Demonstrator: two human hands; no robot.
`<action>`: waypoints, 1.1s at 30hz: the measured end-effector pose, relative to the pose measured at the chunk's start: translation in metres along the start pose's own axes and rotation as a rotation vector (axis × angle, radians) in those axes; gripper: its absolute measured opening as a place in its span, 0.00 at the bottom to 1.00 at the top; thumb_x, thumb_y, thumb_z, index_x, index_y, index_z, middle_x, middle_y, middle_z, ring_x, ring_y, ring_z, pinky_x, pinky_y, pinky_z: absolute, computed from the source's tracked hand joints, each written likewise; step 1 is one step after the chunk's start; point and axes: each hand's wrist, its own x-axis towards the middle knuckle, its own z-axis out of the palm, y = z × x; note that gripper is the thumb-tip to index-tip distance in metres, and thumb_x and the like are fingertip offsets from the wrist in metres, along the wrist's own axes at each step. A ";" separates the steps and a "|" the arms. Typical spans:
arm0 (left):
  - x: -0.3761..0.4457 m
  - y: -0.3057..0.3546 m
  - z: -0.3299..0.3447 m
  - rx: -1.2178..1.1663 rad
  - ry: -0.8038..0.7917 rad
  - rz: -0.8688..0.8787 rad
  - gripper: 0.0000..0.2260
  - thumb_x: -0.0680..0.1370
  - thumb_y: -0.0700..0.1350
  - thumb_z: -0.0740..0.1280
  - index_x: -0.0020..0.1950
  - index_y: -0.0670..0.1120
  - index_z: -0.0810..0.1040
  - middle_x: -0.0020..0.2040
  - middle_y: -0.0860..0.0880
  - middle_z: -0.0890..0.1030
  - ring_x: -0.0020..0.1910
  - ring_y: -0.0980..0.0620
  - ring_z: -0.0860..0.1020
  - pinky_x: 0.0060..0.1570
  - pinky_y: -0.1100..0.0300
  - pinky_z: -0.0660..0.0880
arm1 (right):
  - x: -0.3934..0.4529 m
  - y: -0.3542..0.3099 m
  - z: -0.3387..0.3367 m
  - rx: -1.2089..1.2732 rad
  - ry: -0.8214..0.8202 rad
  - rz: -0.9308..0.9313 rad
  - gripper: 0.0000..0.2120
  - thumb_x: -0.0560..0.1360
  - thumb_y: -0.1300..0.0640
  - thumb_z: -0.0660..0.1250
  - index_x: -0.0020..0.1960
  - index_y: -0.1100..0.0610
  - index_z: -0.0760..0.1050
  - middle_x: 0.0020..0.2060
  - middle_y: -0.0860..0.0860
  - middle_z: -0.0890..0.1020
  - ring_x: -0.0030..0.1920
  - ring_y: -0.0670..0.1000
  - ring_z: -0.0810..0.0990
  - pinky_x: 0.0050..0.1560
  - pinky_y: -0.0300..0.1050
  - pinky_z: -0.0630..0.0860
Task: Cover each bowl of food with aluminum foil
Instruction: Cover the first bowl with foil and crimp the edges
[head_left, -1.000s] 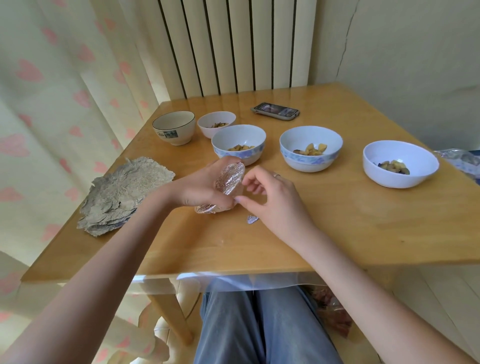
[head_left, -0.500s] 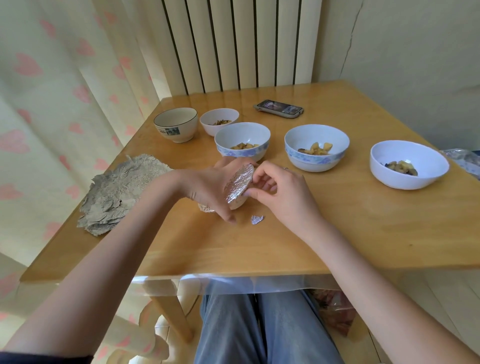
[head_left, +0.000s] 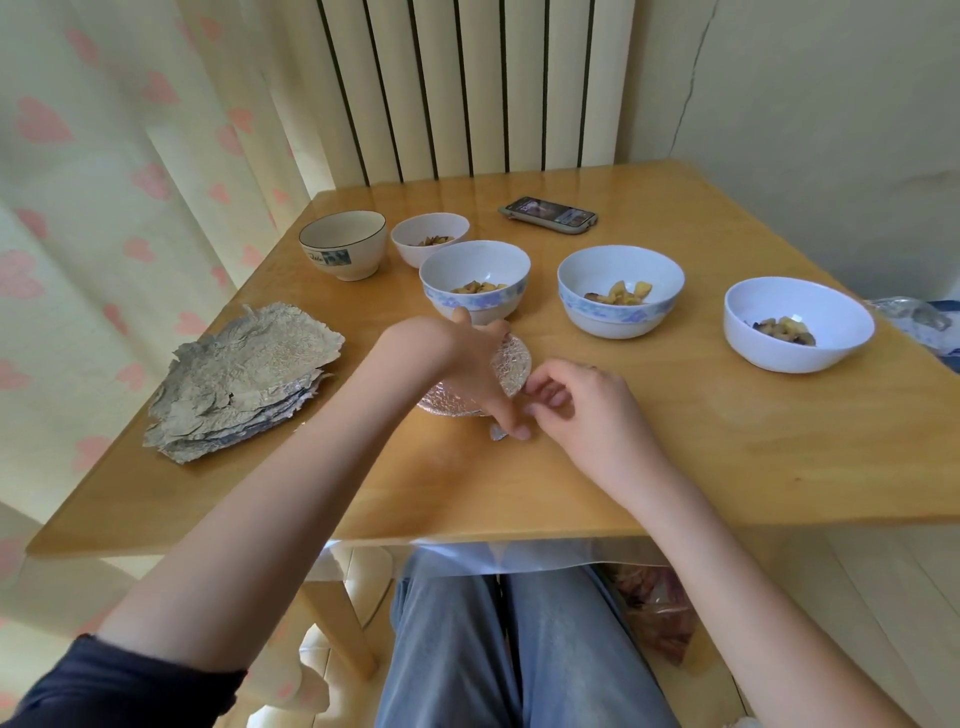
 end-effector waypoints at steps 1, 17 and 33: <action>-0.002 0.001 -0.002 0.015 -0.028 -0.008 0.61 0.57 0.72 0.74 0.78 0.60 0.39 0.80 0.45 0.46 0.74 0.38 0.62 0.66 0.43 0.68 | -0.002 0.002 0.000 0.018 0.000 0.009 0.08 0.70 0.62 0.72 0.46 0.53 0.79 0.40 0.47 0.81 0.40 0.44 0.77 0.44 0.38 0.75; -0.008 -0.047 0.009 -0.462 -0.028 0.238 0.51 0.55 0.67 0.68 0.76 0.66 0.50 0.70 0.56 0.65 0.69 0.53 0.66 0.66 0.52 0.70 | 0.003 -0.011 0.000 0.196 -0.008 0.093 0.21 0.70 0.60 0.74 0.60 0.53 0.73 0.52 0.45 0.79 0.51 0.45 0.77 0.53 0.37 0.73; -0.008 -0.037 0.027 -0.603 0.056 0.287 0.52 0.57 0.75 0.66 0.76 0.56 0.56 0.70 0.54 0.65 0.72 0.54 0.60 0.72 0.53 0.59 | 0.002 -0.012 0.018 0.534 -0.099 0.120 0.37 0.65 0.62 0.78 0.70 0.53 0.66 0.63 0.45 0.76 0.62 0.45 0.76 0.64 0.48 0.74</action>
